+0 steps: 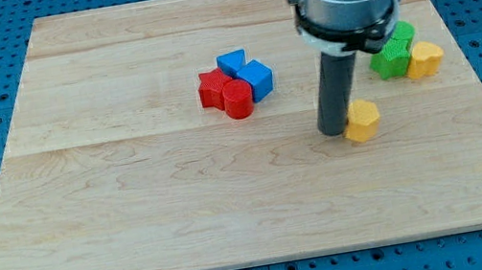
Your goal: Push the yellow hexagon towards the group of blocks
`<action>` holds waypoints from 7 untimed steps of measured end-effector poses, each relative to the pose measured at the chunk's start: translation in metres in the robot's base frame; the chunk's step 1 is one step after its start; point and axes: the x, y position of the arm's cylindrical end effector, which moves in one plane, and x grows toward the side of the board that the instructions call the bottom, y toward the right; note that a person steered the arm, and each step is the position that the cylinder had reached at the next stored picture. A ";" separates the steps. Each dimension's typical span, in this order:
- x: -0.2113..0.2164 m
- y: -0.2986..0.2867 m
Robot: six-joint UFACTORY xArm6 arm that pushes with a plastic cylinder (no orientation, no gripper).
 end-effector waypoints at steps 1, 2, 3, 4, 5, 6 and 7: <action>0.015 -0.016; 0.028 -0.013; 0.013 0.009; -0.005 0.023; 0.018 0.021; 0.037 0.029; 0.012 0.035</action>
